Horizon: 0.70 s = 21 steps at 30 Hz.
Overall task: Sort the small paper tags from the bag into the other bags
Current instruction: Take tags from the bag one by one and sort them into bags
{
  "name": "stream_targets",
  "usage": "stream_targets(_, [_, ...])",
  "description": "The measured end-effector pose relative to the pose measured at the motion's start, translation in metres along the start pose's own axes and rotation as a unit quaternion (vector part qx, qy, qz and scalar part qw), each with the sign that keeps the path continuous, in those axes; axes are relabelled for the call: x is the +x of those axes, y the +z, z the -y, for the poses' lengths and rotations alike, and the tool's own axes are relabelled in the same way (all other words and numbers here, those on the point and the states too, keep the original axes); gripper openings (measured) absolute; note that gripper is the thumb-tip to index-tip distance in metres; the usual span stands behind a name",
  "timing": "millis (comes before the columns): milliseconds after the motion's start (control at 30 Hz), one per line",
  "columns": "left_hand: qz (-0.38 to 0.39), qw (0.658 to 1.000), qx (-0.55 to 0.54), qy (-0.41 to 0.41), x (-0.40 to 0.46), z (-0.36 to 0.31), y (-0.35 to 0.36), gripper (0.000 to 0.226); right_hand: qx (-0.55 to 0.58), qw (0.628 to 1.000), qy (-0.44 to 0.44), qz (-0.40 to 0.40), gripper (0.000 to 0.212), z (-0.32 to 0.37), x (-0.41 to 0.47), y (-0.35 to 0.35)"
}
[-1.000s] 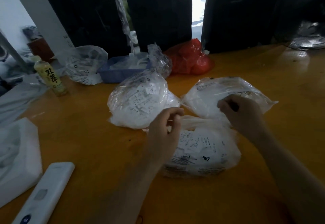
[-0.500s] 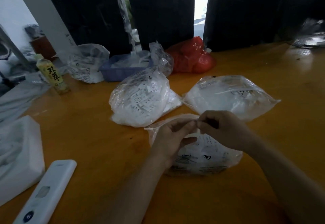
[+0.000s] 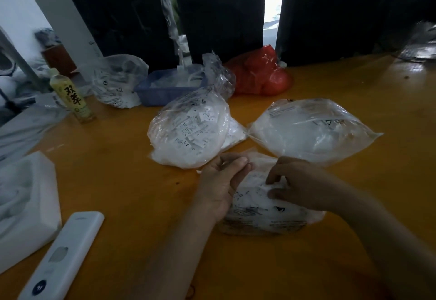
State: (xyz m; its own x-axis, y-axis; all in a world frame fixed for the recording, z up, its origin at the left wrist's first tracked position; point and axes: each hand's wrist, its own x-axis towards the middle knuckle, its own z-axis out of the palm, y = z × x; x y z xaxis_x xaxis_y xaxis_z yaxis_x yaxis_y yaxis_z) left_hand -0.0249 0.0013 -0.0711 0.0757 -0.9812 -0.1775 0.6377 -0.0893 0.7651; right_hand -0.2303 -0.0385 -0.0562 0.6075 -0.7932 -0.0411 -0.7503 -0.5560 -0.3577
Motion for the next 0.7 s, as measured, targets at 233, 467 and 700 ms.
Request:
stream_targets(233, [-0.004,1.000,0.008,-0.011,-0.002,0.000,-0.001,0.025,0.111,0.993,-0.013,-0.044,0.031,-0.009,-0.009,-0.017])
stream_targets(467, [-0.008,1.000,-0.012,-0.024,-0.004,-0.001,0.001,0.021,0.223,0.968,-0.023,-0.110,0.030,-0.003,-0.013,-0.026])
stream_targets(700, [-0.018,0.999,-0.027,-0.027,-0.003,0.001,0.002,0.020,0.274,0.934,0.028,-0.228,0.020,-0.004,-0.011,-0.024])
